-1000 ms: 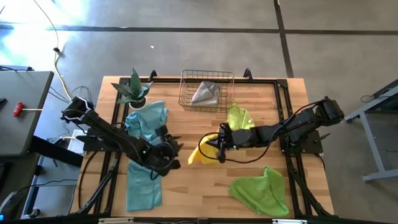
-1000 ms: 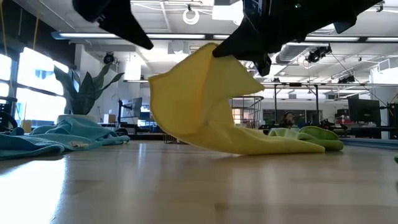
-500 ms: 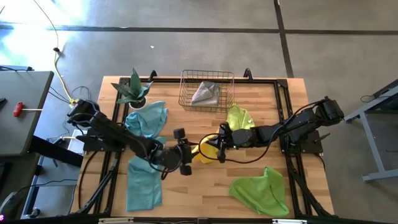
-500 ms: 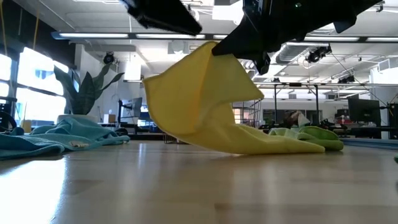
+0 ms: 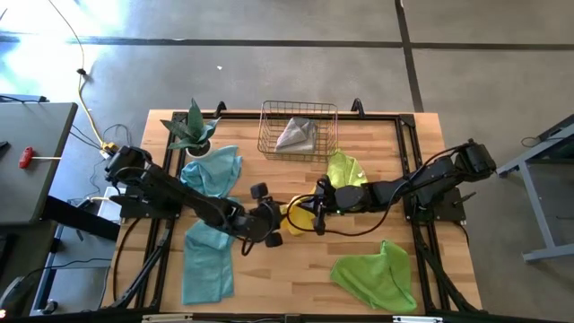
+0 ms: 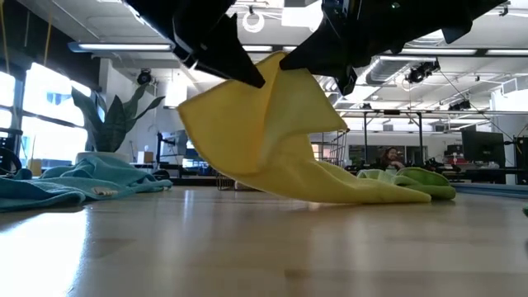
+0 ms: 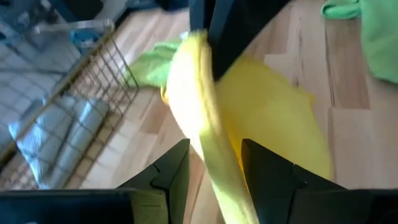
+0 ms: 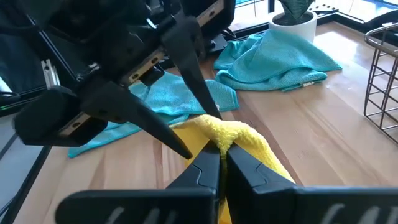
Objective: Fold microfiber towels
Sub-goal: Fold the yellow microfiber towel
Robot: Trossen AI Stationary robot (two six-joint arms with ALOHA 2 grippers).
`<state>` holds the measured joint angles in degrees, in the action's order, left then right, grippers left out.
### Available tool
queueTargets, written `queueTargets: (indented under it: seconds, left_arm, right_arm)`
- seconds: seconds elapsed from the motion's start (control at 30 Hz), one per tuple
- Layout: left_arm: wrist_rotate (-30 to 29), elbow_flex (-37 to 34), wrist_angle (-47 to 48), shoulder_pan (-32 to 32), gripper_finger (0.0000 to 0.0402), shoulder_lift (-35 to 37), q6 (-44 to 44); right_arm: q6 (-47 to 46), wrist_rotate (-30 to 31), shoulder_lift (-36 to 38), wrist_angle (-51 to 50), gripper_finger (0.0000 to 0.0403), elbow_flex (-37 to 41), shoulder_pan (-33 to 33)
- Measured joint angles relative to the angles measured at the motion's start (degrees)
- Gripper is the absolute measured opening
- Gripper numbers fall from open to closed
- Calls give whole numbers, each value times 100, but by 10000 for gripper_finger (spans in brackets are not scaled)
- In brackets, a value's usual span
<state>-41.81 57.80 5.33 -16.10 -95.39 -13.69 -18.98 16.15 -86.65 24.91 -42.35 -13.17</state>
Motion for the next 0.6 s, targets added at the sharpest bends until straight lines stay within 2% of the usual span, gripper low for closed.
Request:
queueTargets:
  seconds: [0.33,0.5,0.6]
  left_arm:
    - [-1,0,1209,-291,133,0,-1453]
    - [-65,0,1160,-310,122,0,-1469]
    - [-42,0,1160,-303,90,0,-1452]
  right_arm:
    - [193,1,0,-9,0,0,2]
    - [214,1,0,7,0,0,1]
    - [214,-1,2,20,0,0,0]
